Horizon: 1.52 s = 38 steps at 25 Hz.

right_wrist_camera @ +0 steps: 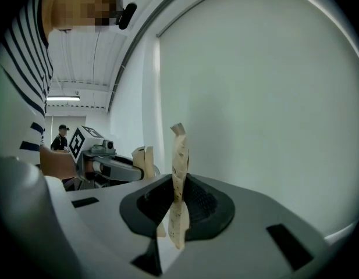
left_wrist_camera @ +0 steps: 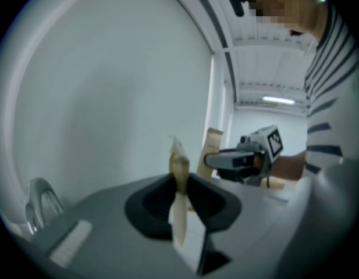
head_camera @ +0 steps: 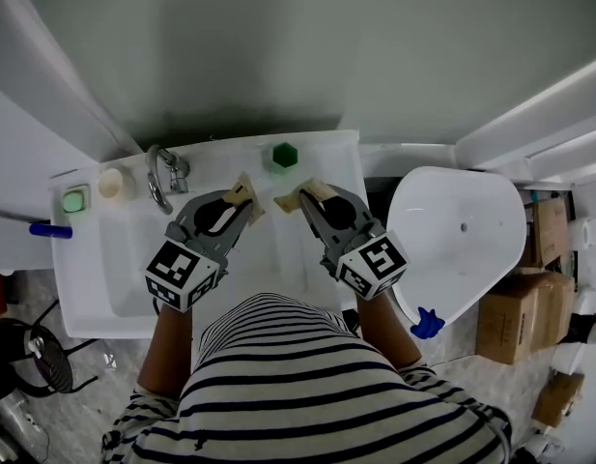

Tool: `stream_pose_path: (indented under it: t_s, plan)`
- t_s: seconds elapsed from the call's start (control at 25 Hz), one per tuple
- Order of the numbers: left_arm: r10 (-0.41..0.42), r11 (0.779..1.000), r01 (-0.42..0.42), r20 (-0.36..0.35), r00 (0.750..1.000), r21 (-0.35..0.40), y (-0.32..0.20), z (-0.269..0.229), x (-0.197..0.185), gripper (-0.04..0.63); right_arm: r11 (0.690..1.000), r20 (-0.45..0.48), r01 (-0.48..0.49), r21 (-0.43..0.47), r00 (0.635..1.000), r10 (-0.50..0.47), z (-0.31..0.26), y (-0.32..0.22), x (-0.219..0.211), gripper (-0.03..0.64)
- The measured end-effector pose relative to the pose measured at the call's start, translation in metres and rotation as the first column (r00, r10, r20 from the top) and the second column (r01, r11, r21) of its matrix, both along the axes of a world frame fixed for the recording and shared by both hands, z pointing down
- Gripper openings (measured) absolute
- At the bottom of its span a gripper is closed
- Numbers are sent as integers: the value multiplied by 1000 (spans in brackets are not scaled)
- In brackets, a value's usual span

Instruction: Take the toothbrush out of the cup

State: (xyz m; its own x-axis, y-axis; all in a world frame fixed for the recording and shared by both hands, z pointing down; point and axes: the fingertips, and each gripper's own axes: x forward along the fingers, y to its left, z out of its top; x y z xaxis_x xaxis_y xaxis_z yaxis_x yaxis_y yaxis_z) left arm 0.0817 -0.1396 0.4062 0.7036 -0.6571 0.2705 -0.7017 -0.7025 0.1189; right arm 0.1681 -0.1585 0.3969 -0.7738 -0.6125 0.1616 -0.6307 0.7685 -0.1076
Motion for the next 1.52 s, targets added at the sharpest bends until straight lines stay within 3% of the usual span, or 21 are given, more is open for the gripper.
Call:
stream_pose_path:
  t_s: [1.52]
  plan:
    - [7,1000,-7,8,1000,-22,-2,9,5,71,1000,-29,13,-23,999,-14,12,1,1,44]
